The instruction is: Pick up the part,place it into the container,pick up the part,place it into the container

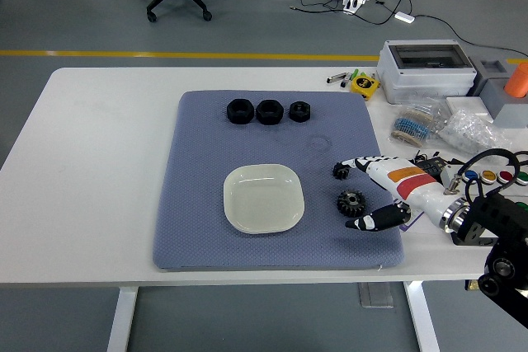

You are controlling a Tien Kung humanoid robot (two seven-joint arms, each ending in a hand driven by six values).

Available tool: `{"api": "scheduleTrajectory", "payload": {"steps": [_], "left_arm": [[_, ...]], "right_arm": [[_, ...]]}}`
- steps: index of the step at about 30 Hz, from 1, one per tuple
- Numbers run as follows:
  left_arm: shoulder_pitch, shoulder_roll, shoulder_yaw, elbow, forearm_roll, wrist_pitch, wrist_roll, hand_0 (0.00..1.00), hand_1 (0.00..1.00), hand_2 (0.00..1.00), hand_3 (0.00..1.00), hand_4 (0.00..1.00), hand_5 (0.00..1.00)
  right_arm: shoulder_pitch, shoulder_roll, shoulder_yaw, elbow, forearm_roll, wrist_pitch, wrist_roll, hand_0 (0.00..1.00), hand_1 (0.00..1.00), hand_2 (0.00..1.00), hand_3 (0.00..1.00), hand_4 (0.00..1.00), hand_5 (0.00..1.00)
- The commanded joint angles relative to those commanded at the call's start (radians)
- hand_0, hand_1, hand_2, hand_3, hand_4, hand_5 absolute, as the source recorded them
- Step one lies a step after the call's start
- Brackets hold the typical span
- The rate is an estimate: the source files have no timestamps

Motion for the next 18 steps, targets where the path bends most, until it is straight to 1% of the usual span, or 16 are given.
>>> {"api": "scheduleTrajectory", "payload": {"steps": [3, 5, 7, 11, 13, 18], "left_arm": [[-0.001, 0.000, -0.001, 0.000, 0.005, 0.000, 0.001, 0.752, 0.747, 0.788, 0.609, 0.679, 0.635], [-0.004, 0.001, 0.000, 0.000, 0.014, -0.001, 0.002, 0.751, 0.743, 0.785, 0.608, 0.679, 0.636], [-0.006, 0.002, 0.000, 0.000, 0.019, -0.001, 0.002, 0.751, 0.743, 0.785, 0.608, 0.679, 0.636], [-0.008, 0.003, 0.001, 0.000, 0.020, 0.001, 0.002, 0.750, 0.736, 0.780, 0.602, 0.674, 0.637], [-0.009, 0.005, 0.006, 0.000, 0.021, 0.001, 0.002, 0.750, 0.736, 0.780, 0.602, 0.674, 0.637], [-0.008, 0.007, 0.020, 0.000, 0.013, 0.003, 0.001, 0.747, 0.733, 0.775, 0.602, 0.670, 0.639]], "right_arm": [[0.021, 0.004, -0.020, -0.019, -0.008, 0.009, 0.002, 0.800, 0.792, 0.811, 0.826, 0.998, 0.327], [0.043, 0.008, -0.037, -0.045, -0.008, 0.033, 0.001, 0.787, 0.787, 0.804, 0.823, 0.998, 0.321], [0.060, 0.011, -0.051, -0.068, 0.000, 0.045, 0.004, 0.787, 0.787, 0.804, 0.823, 0.998, 0.321], [0.098, 0.022, -0.084, -0.123, 0.023, 0.057, 0.016, 0.784, 0.783, 0.801, 0.829, 0.998, 0.318], [0.110, 0.031, -0.091, -0.143, 0.030, 0.067, 0.026, 0.784, 0.783, 0.801, 0.829, 0.998, 0.318], [0.134, 0.054, -0.103, -0.184, 0.053, 0.072, 0.040, 0.766, 0.770, 0.786, 0.826, 0.998, 0.318]]}}
